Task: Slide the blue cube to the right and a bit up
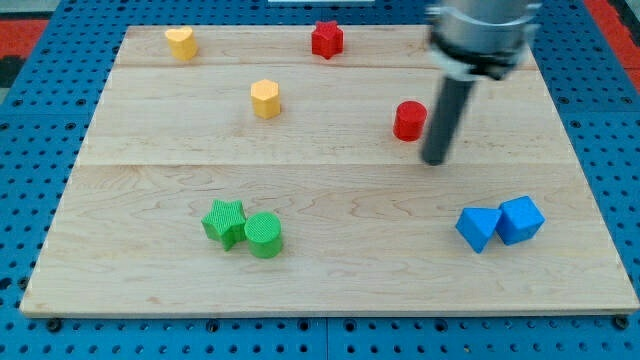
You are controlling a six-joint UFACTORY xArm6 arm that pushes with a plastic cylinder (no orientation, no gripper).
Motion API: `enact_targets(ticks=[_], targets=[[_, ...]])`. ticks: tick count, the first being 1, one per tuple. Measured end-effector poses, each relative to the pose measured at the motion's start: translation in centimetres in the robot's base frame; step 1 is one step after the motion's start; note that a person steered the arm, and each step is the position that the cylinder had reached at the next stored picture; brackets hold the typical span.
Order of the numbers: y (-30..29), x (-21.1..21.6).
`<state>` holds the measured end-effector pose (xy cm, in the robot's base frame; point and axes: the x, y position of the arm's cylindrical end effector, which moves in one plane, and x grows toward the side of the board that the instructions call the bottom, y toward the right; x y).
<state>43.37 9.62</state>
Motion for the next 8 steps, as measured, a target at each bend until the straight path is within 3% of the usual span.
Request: enact_targets(ticks=[1, 2, 3, 4, 6, 7, 8], targets=[[-1.6, -4.6], [7.2, -8.7], [10.2, -7.7], [13.1, -3.7], [7.4, -14.7], [7.7, -16.0], [7.8, -13.7]])
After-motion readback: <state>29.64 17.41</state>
